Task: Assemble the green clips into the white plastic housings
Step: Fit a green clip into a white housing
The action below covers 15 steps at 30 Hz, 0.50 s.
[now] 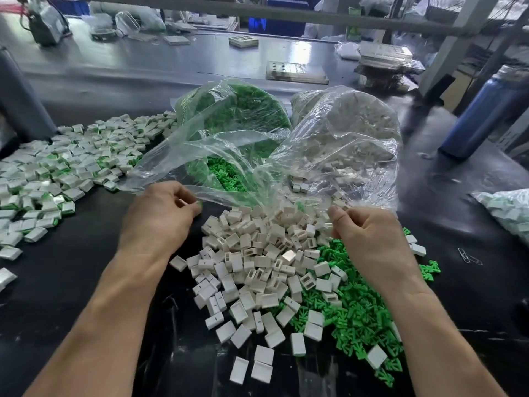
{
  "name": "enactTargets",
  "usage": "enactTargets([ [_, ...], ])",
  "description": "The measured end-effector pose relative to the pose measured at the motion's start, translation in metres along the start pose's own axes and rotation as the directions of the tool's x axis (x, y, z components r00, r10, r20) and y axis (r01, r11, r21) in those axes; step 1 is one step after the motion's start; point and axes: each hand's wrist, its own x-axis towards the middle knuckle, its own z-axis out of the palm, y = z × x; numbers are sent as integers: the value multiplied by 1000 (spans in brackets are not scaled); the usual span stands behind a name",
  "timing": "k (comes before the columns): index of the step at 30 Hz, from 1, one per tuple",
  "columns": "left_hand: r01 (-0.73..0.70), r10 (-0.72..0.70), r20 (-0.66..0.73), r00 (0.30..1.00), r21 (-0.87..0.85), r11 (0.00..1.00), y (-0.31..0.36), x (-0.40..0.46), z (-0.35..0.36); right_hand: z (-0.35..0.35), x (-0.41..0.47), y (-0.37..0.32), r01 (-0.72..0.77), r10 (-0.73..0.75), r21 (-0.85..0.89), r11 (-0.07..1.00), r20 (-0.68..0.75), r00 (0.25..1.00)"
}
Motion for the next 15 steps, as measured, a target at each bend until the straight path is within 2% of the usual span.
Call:
enactTargets([
  [3, 32, -24, -73, 997, 103, 994, -10, 9, 1, -7, 6, 5, -69, 72, -96, 993, 24, 997],
  [8, 49, -34, -107, 994, 135, 990, -11, 10, 6, -18, 10, 12, -124, 132, -145, 982, 50, 990],
  [12, -5, 32, -147, 989, 184, 983, -6, 3, 8, -27, 10, 13, -161, 187, -182, 970, 137, 973],
  [15, -139, 152, -91, 984, 135, 981, 7, -12, 13, -30, 10, 13, -170, 204, -185, 968, 187, 961],
])
